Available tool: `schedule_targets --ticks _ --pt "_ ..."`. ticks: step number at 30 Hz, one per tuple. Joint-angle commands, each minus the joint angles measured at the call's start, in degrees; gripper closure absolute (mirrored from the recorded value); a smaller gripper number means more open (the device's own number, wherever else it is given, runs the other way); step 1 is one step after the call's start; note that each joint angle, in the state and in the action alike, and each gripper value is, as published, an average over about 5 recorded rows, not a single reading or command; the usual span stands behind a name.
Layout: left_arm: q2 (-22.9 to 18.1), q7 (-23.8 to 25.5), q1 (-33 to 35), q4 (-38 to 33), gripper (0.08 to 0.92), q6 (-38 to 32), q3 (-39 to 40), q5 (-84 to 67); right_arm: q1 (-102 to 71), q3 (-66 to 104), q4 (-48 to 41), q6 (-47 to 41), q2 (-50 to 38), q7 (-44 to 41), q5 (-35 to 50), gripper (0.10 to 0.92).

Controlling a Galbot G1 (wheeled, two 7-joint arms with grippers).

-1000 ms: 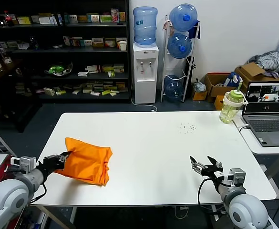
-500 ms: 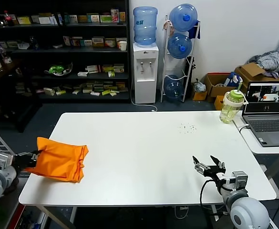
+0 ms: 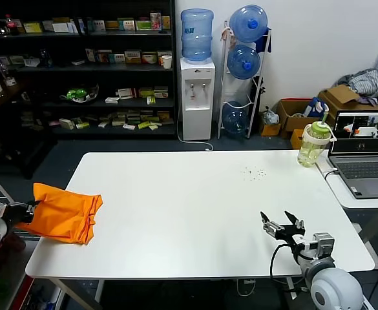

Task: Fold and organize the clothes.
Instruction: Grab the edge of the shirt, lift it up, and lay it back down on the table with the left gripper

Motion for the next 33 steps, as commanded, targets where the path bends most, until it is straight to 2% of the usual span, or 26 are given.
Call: schedule_targets --ticks 1,4,6,9,12,17,21,33 --pt "-8.01 -16.95 -7.43 -18.51 0.903 6.11 10.02 -24.70 -1.05 0.54 0.37 -0.60 1.68 0.85 -1.04 0.203" --pt "-17.82 -27.26 -20.76 -22.46 0.903 7.71 25.44 -33.35 -2.49 1.62 0.94 -1.36 2.86 1.62 -1.19 0.203" --pt "-25.59 -32.63 -30.01 -21.22 0.903 7.75 35.06 -36.25 -3.92 2.58 1.60 -1.96 3.60 2.14 -1.17 0.203" --pt "-36.15 -36.19 -39.47 -15.61 0.903 7.29 44.20 -35.82 -6.03 4.11 2.61 -2.54 4.29 2.62 -1.16 0.203" --pt "-42.38 -37.34 -44.73 -9.22 0.903 6.98 48.99 -34.29 -7.51 5.49 3.26 -2.76 4.79 2.83 -1.17 0.203" --pt "-47.69 -37.87 -49.20 -0.48 0.903 6.36 52.52 -31.23 -8.45 6.53 3.33 -2.87 5.32 2.90 -1.18 0.203" --pt "-50.40 -37.71 -50.57 3.42 0.903 6.19 53.52 -28.85 -8.13 6.21 3.05 -2.90 5.53 2.92 -1.16 0.203" --pt "-53.42 -39.54 -50.67 4.43 0.903 5.59 54.58 -26.89 -7.65 5.91 2.68 -2.80 5.01 2.72 -0.88 0.203"
